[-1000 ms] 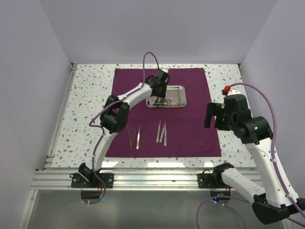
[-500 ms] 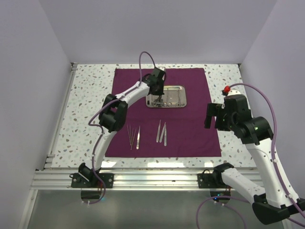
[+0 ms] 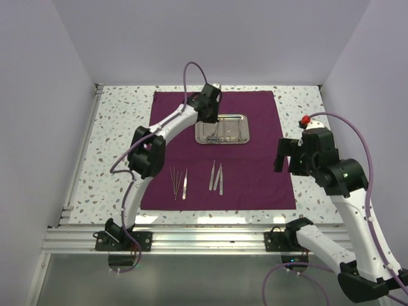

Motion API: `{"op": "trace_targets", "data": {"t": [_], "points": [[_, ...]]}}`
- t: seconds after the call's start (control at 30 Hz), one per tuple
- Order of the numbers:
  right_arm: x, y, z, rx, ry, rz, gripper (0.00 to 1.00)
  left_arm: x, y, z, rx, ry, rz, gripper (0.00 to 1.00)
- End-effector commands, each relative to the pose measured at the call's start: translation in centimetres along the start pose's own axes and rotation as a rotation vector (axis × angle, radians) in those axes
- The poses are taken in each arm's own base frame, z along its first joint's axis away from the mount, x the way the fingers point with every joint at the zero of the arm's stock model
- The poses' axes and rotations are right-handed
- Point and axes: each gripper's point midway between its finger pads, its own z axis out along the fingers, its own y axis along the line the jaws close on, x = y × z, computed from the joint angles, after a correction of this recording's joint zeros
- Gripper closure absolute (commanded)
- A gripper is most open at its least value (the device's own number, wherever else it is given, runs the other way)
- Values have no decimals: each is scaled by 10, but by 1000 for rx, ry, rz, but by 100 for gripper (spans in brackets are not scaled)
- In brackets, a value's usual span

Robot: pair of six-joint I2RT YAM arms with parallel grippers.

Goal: Open and lay out the surgical kit
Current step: Pick up the medical item from the container.

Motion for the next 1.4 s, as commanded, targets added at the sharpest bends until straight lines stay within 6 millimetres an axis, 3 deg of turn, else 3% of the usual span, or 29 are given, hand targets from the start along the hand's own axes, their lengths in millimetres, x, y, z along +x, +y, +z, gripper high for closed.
{"op": "trace_targets", "data": {"t": [0.0, 0.13, 0.23, 0.47, 0.93, 1.23, 1.37], "points": [[-10, 5, -12, -44, -54, 8, 1, -65, -24, -59, 82, -167, 13, 100], [-8, 5, -14, -49, -53, 11, 2, -47, -30, -52, 97, -131, 39, 51], [-7, 4, -14, -48, -55, 10, 2, -28, -35, -47, 79, -97, 79, 45], [-6, 2, -16, -40, -57, 5, 2, 1, -38, -26, 10, -49, 144, 44], [1, -9, -18, 9, -28, -13, 2, -1, -14, 0, -159, -69, 177, 46], [-1, -13, -12, 50, -7, -23, 2, 9, -8, 33, -149, -41, 178, 47], [-3, -11, -3, 56, 8, -26, 2, 14, 5, 48, -184, -26, 157, 47]]}}
